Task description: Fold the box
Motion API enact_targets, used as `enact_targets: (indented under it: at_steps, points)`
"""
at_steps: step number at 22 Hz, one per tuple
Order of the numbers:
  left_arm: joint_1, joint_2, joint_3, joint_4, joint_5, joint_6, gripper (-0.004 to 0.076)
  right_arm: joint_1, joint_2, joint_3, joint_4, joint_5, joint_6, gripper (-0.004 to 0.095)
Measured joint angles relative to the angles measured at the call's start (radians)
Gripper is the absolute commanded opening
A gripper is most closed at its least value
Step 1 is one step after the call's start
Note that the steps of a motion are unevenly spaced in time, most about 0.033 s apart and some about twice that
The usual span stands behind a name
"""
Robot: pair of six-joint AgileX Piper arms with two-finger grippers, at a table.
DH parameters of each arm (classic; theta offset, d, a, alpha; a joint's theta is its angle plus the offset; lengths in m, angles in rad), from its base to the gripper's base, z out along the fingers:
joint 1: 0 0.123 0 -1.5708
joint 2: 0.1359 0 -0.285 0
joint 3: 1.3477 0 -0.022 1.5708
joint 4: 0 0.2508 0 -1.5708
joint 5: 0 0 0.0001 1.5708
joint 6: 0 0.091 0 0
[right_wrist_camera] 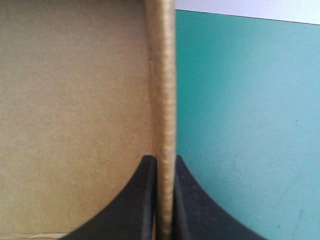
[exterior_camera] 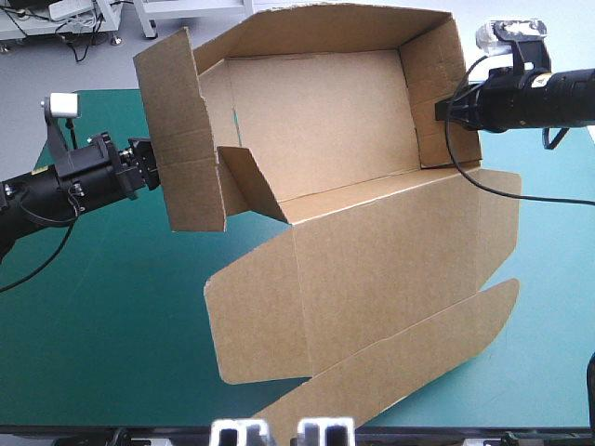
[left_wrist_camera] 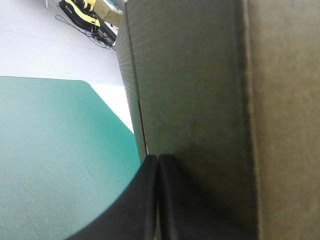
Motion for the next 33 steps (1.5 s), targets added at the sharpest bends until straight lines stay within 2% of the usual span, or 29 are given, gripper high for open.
enact_targets:
  at_steps: [3,6,7,8,9,10,11,33]
  points:
    - [0.0,0.0,0.0,0.0,0.0,0.014,0.0009,0.0,0.0,0.0,-0.008,-0.005,0.0,-0.0014]
    - [0.0,0.0,0.001,0.0,0.0,0.029,0.0086,0.0,0.0,0.0,-0.019,-0.004,0.0,-0.0014]
    - [0.0,0.0,0.001,0.0,0.0,0.03,0.013,0.0,0.0,0.0,-0.021,-0.006,0.0,-0.0014]
    - [0.0,0.0,0.001,0.001,0.0,0.03,0.023,0.0,0.0,0.0,-0.022,-0.008,0.0,-0.0014]
    - [0.0,0.0,0.001,0.006,0.0,0.03,0.0287,0.0,0.0,0.0,-0.023,-0.012,0.0,-0.0014]
    - [0.0,0.0,0.001,0.014,-0.001,0.031,0.0377,0.0,0.0,0.0,-0.025,-0.013,0.0,-0.0014]
    - [0.0,0.0,0.001,0.025,-0.001,0.036,0.0398,0.0,0.0,0.0,-0.026,-0.015,-0.003,-0.0014]
    - [-0.008,-0.006,0.002,0.046,0.019,0.029,0.0402,0.0,0.04,0.002,-0.081,-0.1,-0.001,-0.0013]
